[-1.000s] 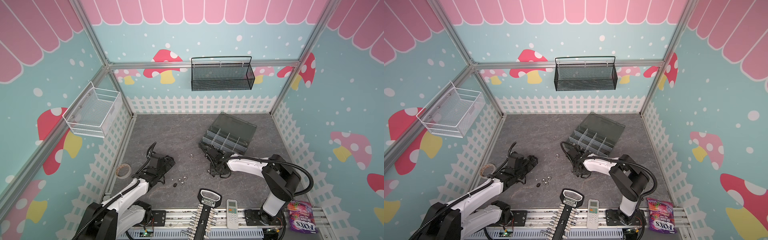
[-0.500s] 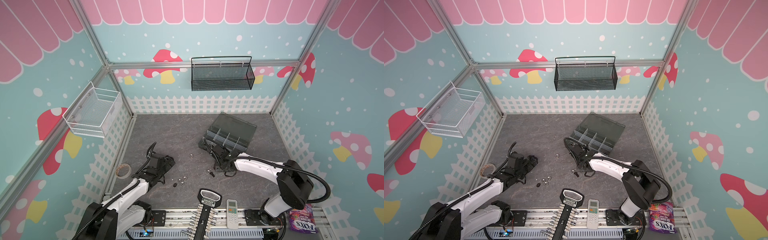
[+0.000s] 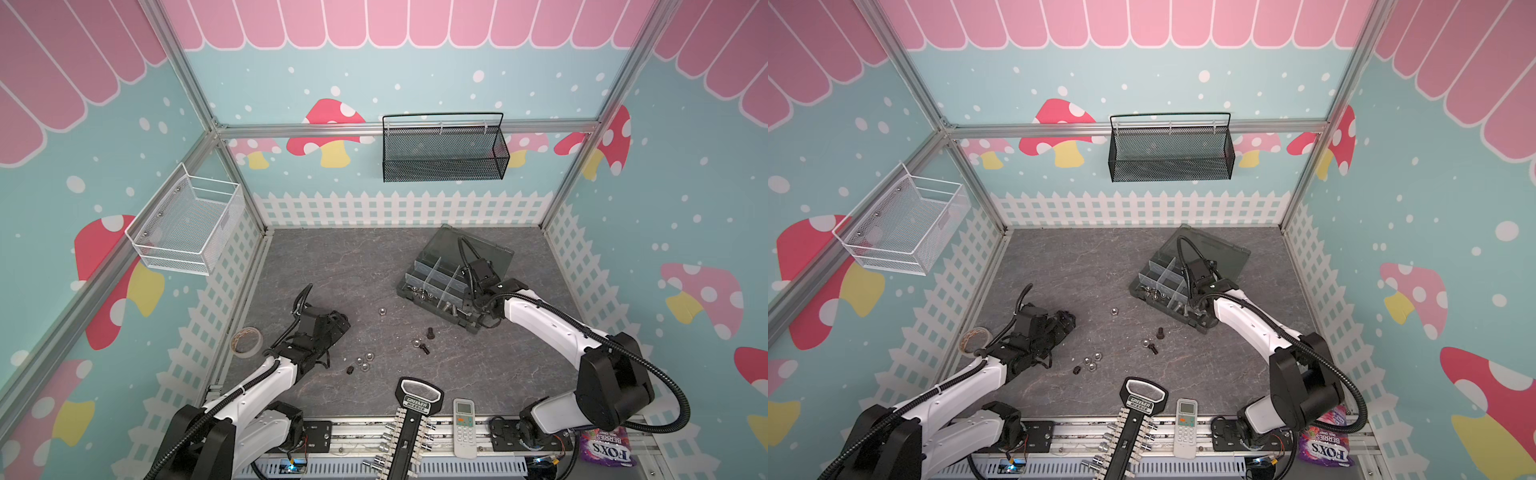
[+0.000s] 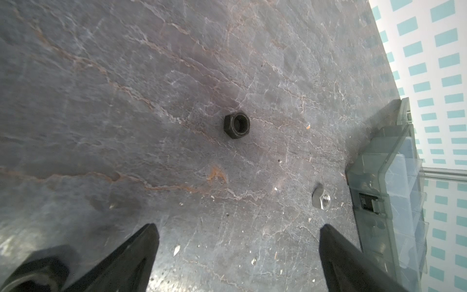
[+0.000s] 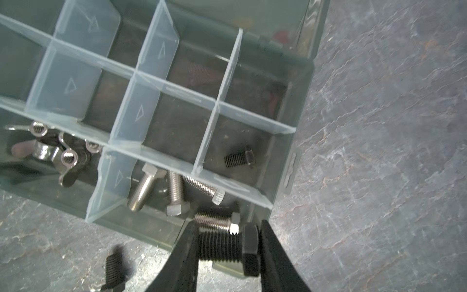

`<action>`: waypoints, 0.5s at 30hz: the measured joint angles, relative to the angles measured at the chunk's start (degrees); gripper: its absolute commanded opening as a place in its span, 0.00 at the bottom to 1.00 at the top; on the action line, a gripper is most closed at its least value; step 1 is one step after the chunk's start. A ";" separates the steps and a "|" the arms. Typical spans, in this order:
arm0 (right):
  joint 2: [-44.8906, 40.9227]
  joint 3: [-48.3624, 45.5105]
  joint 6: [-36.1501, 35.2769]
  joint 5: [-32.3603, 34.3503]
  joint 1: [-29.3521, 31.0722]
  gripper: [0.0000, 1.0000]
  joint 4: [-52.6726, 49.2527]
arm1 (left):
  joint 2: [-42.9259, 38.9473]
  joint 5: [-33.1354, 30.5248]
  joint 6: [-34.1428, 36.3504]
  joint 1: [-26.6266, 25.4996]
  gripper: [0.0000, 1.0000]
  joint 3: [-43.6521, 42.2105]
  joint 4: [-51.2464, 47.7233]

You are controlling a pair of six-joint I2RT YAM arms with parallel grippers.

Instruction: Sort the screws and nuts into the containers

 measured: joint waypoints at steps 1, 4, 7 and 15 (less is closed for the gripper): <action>0.28 0.68 -0.74 0.11 -0.79 0.22 0.48 | 0.00 0.00 0.02 0.00 1.00 0.00 0.00; 1.88 2.40 -2.60 0.31 -2.69 0.22 1.88 | 0.00 0.00 0.02 0.00 1.00 0.00 0.00; 3.93 3.15 -4.02 0.26 -4.20 0.25 3.10 | 0.00 0.02 0.02 0.00 1.00 0.00 0.00; 8.96 3.26 -6.21 -0.74 -6.78 0.37 4.96 | -0.02 0.00 0.02 0.00 1.00 0.00 0.00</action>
